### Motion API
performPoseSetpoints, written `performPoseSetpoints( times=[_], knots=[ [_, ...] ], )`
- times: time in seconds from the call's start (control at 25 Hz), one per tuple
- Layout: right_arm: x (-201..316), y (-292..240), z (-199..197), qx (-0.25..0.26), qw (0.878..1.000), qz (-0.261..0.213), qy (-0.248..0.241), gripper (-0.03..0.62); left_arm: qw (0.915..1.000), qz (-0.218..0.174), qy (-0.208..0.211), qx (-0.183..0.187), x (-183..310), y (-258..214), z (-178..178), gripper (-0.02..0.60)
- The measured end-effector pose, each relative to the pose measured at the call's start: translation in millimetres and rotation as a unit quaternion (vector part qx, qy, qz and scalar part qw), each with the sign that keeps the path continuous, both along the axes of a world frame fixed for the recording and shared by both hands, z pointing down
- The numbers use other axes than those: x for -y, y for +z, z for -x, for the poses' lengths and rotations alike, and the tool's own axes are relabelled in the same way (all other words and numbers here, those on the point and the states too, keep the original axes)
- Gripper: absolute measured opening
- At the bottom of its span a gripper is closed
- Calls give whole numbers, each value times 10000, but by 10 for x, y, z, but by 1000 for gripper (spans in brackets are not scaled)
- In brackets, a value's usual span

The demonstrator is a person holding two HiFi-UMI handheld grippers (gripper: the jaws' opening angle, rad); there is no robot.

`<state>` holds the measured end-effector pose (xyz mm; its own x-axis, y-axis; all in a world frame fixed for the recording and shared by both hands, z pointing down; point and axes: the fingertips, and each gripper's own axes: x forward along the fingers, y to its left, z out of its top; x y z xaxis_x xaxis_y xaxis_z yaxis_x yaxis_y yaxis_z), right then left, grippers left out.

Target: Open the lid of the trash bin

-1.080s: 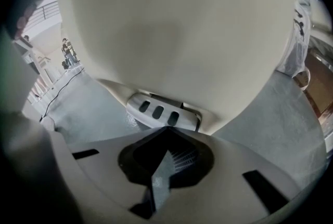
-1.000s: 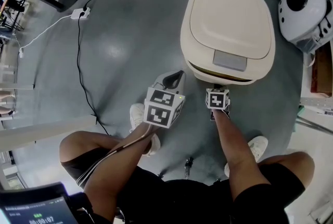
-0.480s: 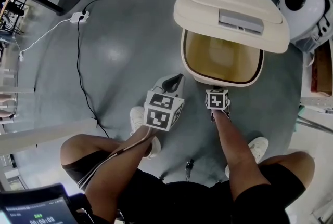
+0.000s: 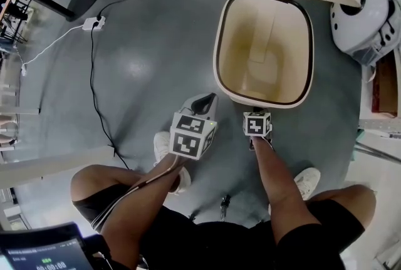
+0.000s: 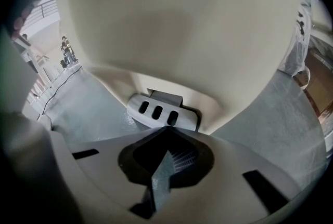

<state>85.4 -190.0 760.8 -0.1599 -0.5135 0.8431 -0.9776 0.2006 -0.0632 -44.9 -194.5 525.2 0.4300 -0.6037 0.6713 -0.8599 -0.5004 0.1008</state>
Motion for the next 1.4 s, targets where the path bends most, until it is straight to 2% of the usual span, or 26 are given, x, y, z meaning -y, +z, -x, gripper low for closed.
performPoseSetpoints(
  times=[0.52, 1.4],
  knots=[
    [15, 4, 7, -6, 9999, 148, 0, 3, 10000, 13, -23, 0, 19, 9, 21, 0],
    [10, 40, 9, 15, 9999, 139, 40, 5, 10000, 55, -36, 49, 12, 42, 45, 0]
  ],
)
